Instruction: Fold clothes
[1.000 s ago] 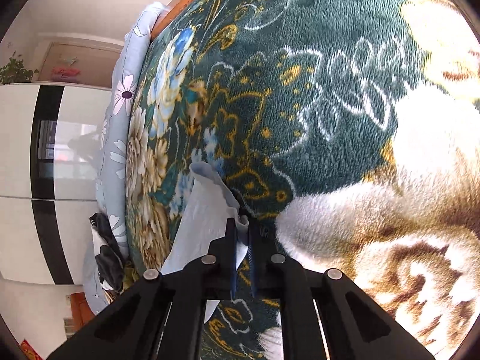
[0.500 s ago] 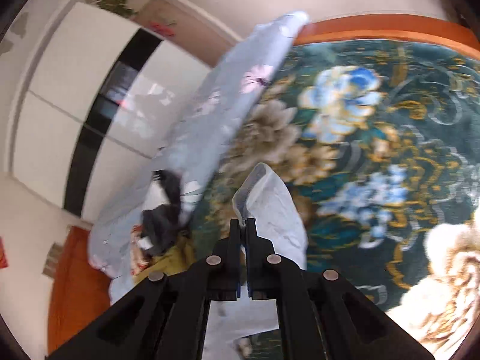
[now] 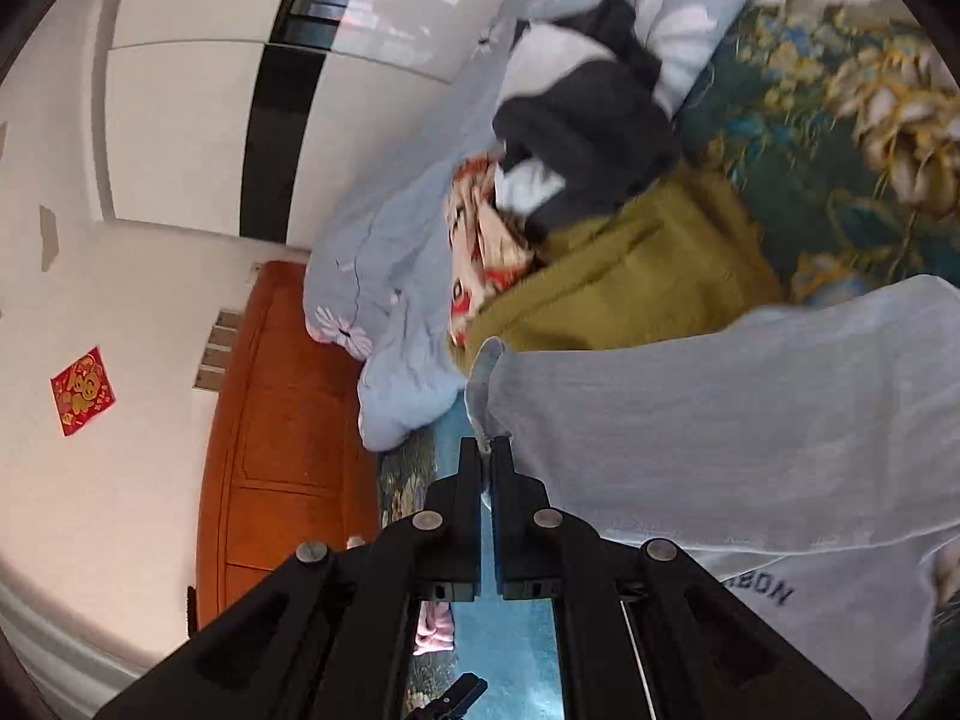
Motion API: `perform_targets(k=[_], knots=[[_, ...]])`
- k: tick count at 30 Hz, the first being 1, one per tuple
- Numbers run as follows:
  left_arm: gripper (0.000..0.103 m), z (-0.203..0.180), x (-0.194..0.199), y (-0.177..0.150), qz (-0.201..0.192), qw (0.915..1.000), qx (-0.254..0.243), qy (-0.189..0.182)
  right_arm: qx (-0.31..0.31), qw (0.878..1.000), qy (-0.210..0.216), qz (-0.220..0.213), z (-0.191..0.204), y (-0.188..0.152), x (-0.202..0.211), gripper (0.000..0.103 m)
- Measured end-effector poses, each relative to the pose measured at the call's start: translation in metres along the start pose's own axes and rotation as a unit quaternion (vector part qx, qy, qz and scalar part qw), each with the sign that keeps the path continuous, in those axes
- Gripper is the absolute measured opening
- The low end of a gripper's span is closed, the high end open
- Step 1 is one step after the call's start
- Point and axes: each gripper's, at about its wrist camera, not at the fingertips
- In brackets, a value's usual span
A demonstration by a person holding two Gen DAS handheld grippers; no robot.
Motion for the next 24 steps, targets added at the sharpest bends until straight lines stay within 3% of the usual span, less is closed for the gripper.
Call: perform_targets(k=[4,8,12,15,17,18,19,21,24], knots=[[0.053,0.023,0.001,-0.008,0.008,0.9999,0.014,0.0,0.031,0.996,-0.045,0.065,-0.005,-0.058,-0.063,0.002],[0.053,0.045,0.001,-0.018,0.018,0.9994,0.028,0.008,0.086,0.984,-0.084,0.13,-0.012,-0.12,-0.103,0.002],[0.053,0.059,0.002,-0.024,0.025,0.9987,0.041,0.012,0.146,0.969,-0.124,0.153,-0.016,-0.156,-0.123,0.004],[0.053,0.063,0.001,-0.032,0.036,0.9981,0.05,0.009,0.158,0.964,-0.127,0.174,-0.015,-0.168,-0.127,0.006],[0.053,0.063,0.001,-0.039,0.043,0.9977,0.052,0.007,0.173,0.957,-0.133,0.194,-0.009,-0.174,-0.13,0.015],[0.053,0.062,0.001,-0.042,0.047,0.9975,0.053,0.005,0.177,0.954,-0.132,0.201,-0.006,-0.176,-0.13,0.025],[0.053,0.06,0.001,-0.045,0.051,0.9973,0.053,0.002,0.175,0.955,-0.124,0.205,-0.002,-0.175,-0.125,0.035],[0.053,0.058,0.0,-0.052,0.059,0.9966,0.057,-0.003,0.166,0.959,-0.1,0.208,0.007,-0.168,-0.111,0.042],[0.053,0.055,0.0,-0.062,0.07,0.9957,0.06,-0.012,0.168,0.965,-0.079,0.188,0.023,-0.141,-0.077,0.042]])
Point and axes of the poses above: each gripper's, at about its wrist camera, not at the fingertips, and x roughly against the way its jaws point, z to its left, y to its top, and after that the axes turned 13 degrees about -z, right-handed
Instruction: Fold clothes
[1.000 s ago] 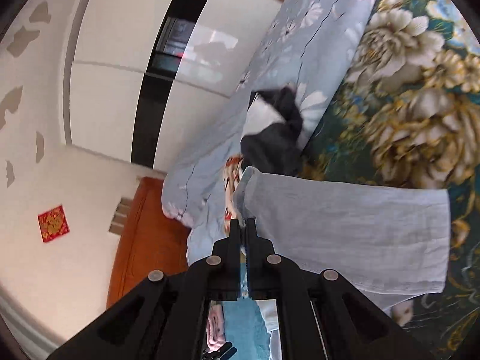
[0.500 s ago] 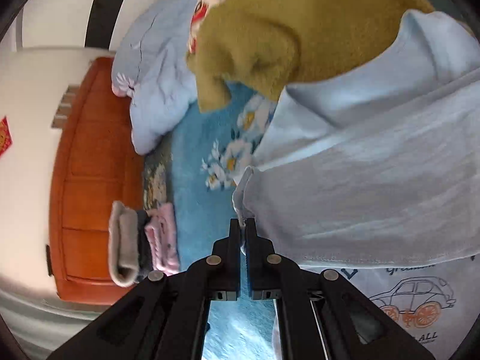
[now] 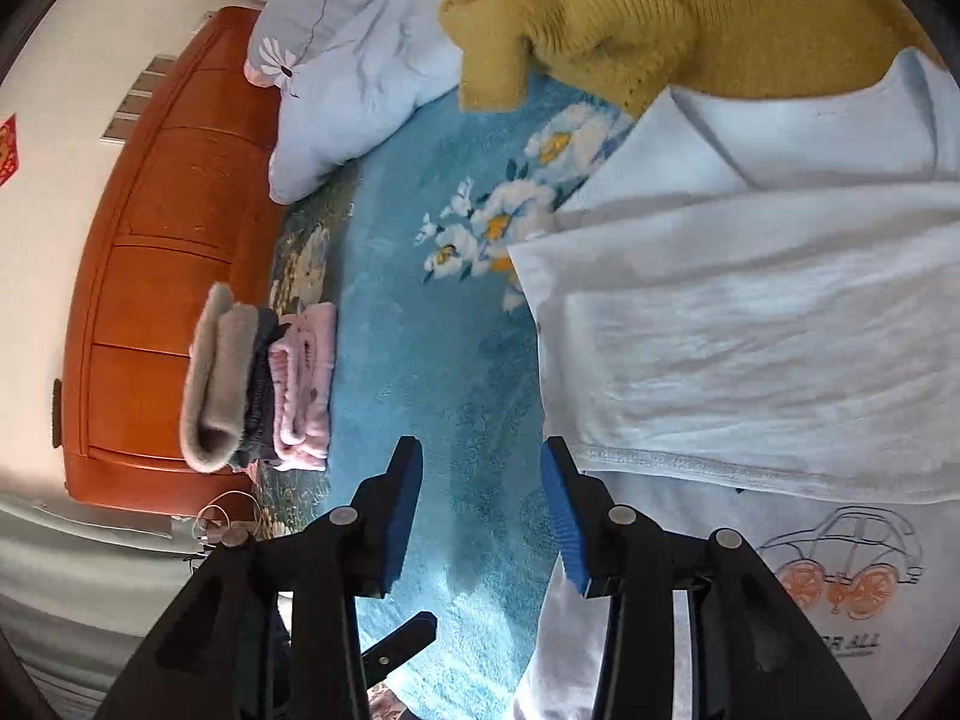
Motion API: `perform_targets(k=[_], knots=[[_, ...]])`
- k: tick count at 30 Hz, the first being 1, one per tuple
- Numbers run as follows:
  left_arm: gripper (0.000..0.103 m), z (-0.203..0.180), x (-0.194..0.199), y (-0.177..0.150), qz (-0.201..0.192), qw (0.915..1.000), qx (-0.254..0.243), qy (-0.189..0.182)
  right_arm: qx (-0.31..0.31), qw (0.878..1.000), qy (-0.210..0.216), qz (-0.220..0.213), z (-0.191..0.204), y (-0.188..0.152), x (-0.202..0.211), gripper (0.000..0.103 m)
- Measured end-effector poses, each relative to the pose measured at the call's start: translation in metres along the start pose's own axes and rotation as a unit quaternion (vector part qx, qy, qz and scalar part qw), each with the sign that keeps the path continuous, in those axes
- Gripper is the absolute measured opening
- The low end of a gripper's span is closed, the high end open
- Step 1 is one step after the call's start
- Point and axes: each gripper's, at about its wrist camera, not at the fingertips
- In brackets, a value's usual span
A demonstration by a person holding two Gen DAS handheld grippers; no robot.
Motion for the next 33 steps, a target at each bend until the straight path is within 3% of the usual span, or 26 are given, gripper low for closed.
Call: perform_targets(k=[5,8,12,17,20,26,27,28,29,30,33], knots=[[0.054,0.0,-0.008,-0.018,0.027,0.9996,-0.007,-0.01,-0.002,0.997,-0.01,-0.072,-0.042,0.01,0.103,0.043],[0.054,0.003,-0.016,-0.033,0.046,0.9989,-0.011,-0.005,-0.017,0.993,-0.081,-0.09,-0.108,-0.014,0.156,0.043],[0.054,0.002,-0.013,-0.048,0.041,0.9986,-0.032,-0.01,-0.092,0.981,-0.153,-0.075,-0.201,-0.07,0.201,0.043],[0.055,0.003,-0.008,-0.055,0.052,0.9982,-0.025,-0.015,-0.171,0.979,-0.086,-0.071,-0.243,-0.131,0.21,0.043],[0.055,0.01,-0.008,-0.064,0.072,0.9971,-0.012,-0.024,-0.206,0.974,-0.044,-0.079,-0.247,-0.144,0.209,0.043],[0.054,0.02,-0.001,-0.083,0.069,0.9968,0.0,-0.042,-0.207,0.978,-0.005,-0.035,-0.243,-0.165,0.196,0.039],[0.051,0.019,0.001,-0.084,0.062,0.9973,-0.009,-0.037,-0.202,0.979,-0.004,-0.03,-0.242,-0.168,0.195,0.037],[0.046,0.017,0.003,-0.085,0.056,0.9977,-0.019,-0.032,-0.195,0.98,-0.008,-0.03,-0.24,-0.169,0.195,0.026],[0.019,0.015,0.004,-0.087,0.049,0.998,-0.029,-0.026,-0.192,0.981,-0.011,-0.032,-0.239,-0.167,0.195,0.014],[0.004,0.014,0.005,-0.086,0.042,0.9982,-0.036,-0.022,-0.192,0.981,-0.009,-0.036,-0.238,-0.164,0.195,0.004],[0.003,0.01,0.009,-0.075,0.016,0.9989,-0.034,-0.027,-0.194,0.98,0.004,-0.053,-0.235,-0.153,0.195,0.004]])
Point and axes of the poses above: each gripper's, at about its wrist camera, not at the fingertips, and x roughly against the way its jaws point, z to its left, y to its top, and after that the axes turned 13 degrees about -z, right-handed
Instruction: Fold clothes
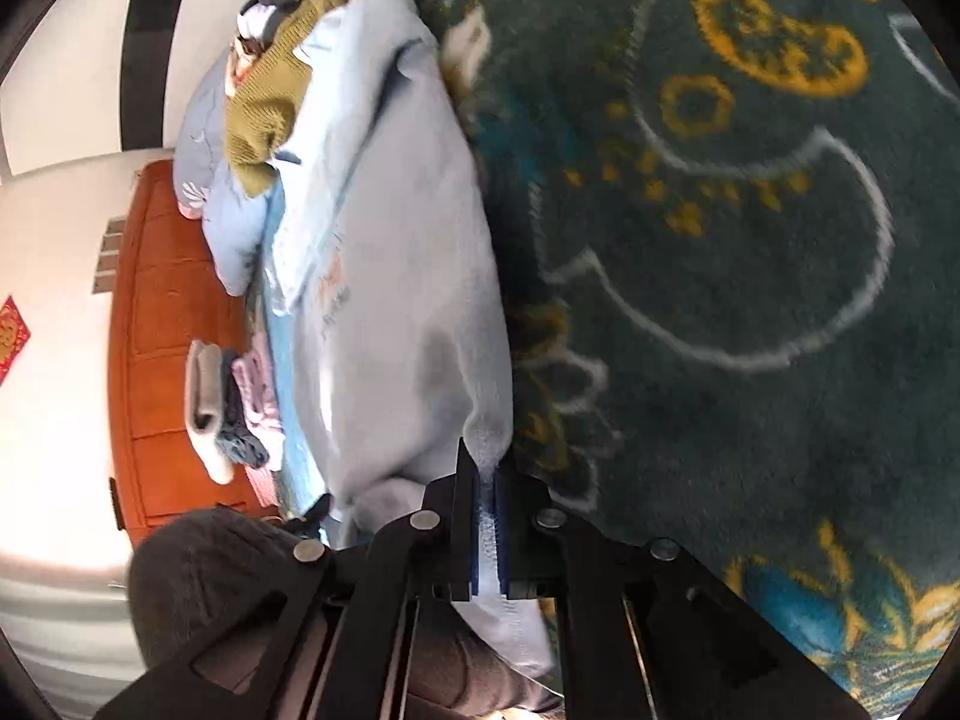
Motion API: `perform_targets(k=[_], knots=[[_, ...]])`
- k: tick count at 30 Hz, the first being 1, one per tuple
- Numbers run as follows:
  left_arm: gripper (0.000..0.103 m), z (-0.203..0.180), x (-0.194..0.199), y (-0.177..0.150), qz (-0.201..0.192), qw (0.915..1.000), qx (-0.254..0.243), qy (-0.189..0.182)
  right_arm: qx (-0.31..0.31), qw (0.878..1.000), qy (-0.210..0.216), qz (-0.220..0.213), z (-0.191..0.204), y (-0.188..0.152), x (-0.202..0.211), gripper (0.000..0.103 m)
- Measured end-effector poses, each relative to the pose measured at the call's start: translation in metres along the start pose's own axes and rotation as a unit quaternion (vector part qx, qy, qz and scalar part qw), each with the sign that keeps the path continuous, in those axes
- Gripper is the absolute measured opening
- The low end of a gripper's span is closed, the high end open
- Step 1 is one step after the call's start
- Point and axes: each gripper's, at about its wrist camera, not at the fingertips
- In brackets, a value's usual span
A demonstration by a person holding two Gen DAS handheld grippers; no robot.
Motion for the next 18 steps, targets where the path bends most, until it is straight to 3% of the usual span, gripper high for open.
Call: perform_targets(k=[4,7,12,17,18], knots=[[0.003,-0.014,0.005,0.032,-0.037,0.9985,0.026,-0.03,-0.021,0.996,0.069,-0.048,0.02,0.032,0.011,0.004],[0.003,-0.033,-0.001,0.055,-0.052,0.9971,0.031,-0.046,-0.01,0.995,0.076,-0.065,0.04,0.056,0.011,0.004],[0.003,-0.053,-0.03,0.082,-0.05,0.9975,0.038,-0.033,0.01,0.997,0.036,-0.067,0.062,0.087,-0.006,0.005],[0.005,-0.052,-0.06,0.09,-0.028,0.9985,0.045,-0.007,0.005,0.999,-0.021,-0.049,0.055,0.099,-0.023,0.008],[0.006,-0.05,-0.063,0.09,-0.022,0.9986,0.047,-0.008,0.008,0.998,-0.028,-0.048,0.051,0.099,-0.023,0.019]])
Point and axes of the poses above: each gripper's, at about its wrist camera, not at the fingertips, and x roughly against the way its jaws point, z to its left, y to its top, and after that the axes turned 13 degrees about -z, right-handed
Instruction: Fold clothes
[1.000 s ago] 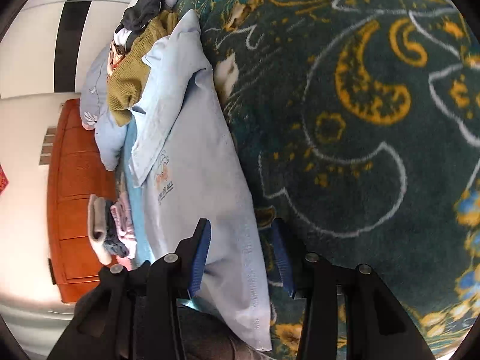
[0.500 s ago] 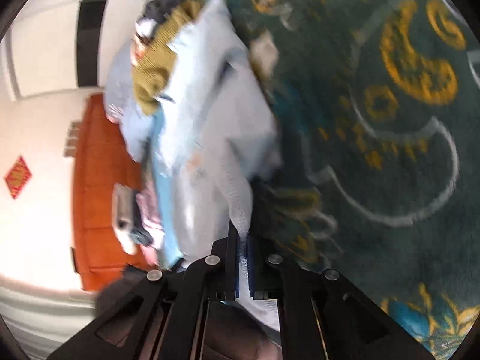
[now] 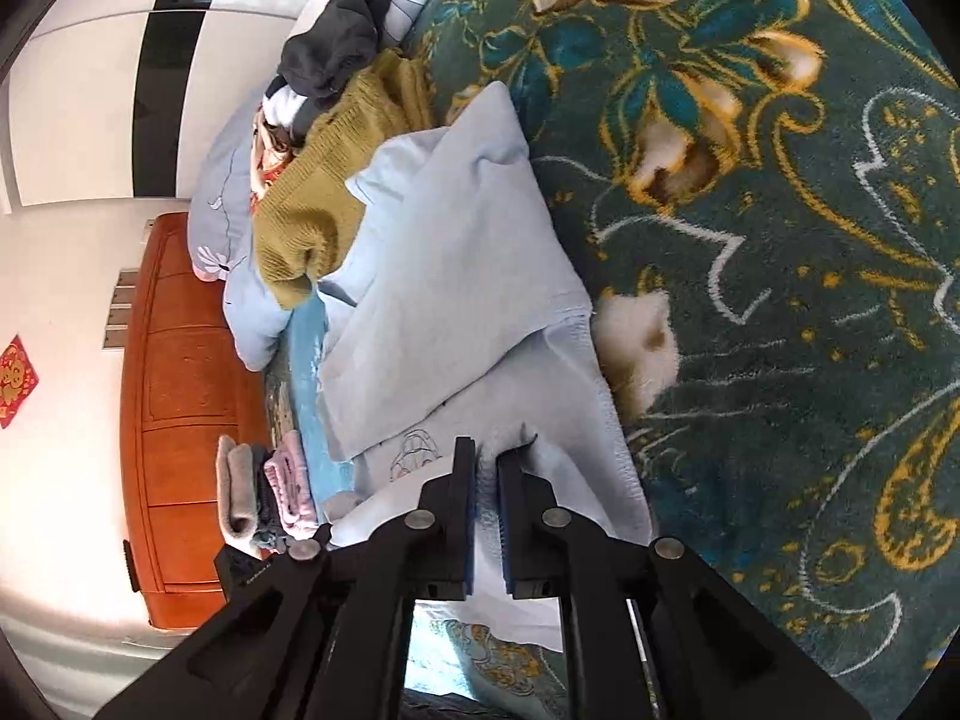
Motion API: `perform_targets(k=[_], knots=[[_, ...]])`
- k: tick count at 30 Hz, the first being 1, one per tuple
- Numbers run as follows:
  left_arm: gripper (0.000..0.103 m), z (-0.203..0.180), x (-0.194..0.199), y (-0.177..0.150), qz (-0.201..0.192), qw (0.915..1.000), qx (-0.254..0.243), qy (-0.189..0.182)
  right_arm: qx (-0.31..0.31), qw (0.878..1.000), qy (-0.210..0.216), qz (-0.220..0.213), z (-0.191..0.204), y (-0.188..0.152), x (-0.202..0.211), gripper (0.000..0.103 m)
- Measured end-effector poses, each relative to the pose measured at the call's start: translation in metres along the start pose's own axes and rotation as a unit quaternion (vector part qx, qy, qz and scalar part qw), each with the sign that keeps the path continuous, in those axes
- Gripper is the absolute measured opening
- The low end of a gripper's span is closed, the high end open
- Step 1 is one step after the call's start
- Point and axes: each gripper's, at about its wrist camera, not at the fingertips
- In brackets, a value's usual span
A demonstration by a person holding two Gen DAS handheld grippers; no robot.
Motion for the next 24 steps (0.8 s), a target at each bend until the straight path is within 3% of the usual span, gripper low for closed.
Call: perform_targets(k=[1,2,3,6,11,21,23,24], knots=[[0.008,0.002,-0.002,0.0,0.007,1.0,0.003,-0.004,0.005,1.0,-0.006,0.0,-0.004,0.0,0.001,0.033],[0.019,0.005,-0.002,0.0,0.015,0.9999,0.006,-0.007,0.012,1.0,-0.013,-0.001,-0.008,0.0,0.004,0.039],[0.038,0.007,-0.002,0.0,0.022,0.9997,0.008,-0.01,0.022,1.0,-0.018,-0.002,-0.01,0.0,0.008,0.043],[0.055,0.017,0.009,-0.005,0.023,0.9992,-0.003,-0.034,0.046,0.999,-0.023,-0.002,-0.02,-0.007,0.025,0.043],[0.056,0.045,0.014,-0.025,0.038,0.9988,0.003,-0.031,0.063,0.997,-0.028,0.032,-0.044,-0.036,0.027,0.042],[0.056,0.052,0.02,-0.052,0.038,0.9966,0.01,-0.073,0.027,0.999,0.009,0.027,-0.048,-0.056,0.023,0.042],[0.056,0.053,0.022,-0.058,0.038,0.9965,0.011,-0.074,0.011,0.999,0.016,0.028,-0.051,-0.058,0.024,0.038],[0.051,0.052,0.023,-0.061,0.038,0.9968,0.004,-0.07,0.01,0.999,0.014,0.032,-0.051,-0.061,0.025,0.028]])
Point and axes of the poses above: each gripper's, at about its wrist camera, not at the fingertips, and x roughly against the way its jaws point, z to its left, y to its top, and after that the axes turned 13 degrees about -z, right-handed
